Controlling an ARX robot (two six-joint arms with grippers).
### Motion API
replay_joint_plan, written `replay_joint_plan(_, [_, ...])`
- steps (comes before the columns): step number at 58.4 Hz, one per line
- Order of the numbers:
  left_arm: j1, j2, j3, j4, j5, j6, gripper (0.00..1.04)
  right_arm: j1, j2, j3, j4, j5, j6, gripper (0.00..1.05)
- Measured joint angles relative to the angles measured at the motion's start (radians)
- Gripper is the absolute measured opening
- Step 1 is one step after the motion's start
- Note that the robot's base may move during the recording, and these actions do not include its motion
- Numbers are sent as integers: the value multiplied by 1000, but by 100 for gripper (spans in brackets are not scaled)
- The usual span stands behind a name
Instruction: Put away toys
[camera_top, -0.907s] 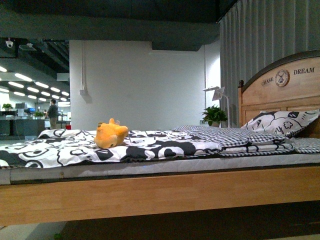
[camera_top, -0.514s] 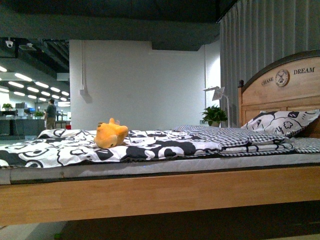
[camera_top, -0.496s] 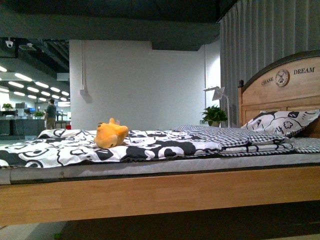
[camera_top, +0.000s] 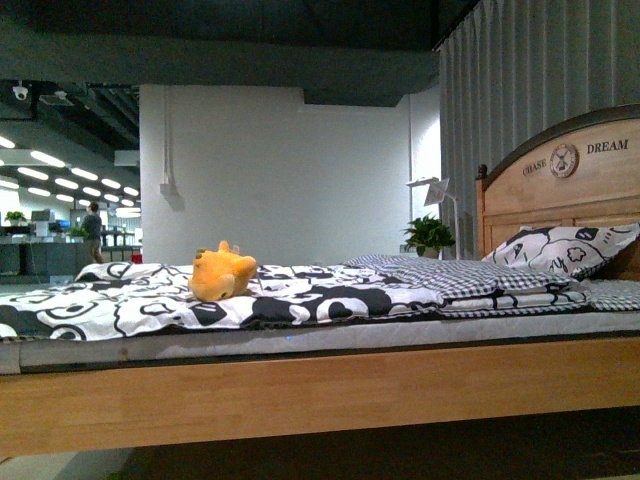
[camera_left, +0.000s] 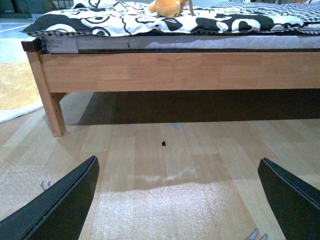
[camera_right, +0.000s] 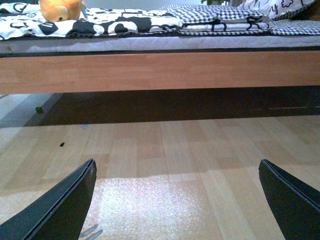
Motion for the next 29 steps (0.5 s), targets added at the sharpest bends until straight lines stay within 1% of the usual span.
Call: replay_joint_plan(29, [0, 0, 0, 0, 0, 0, 98, 0, 0, 0, 0, 0, 0, 98])
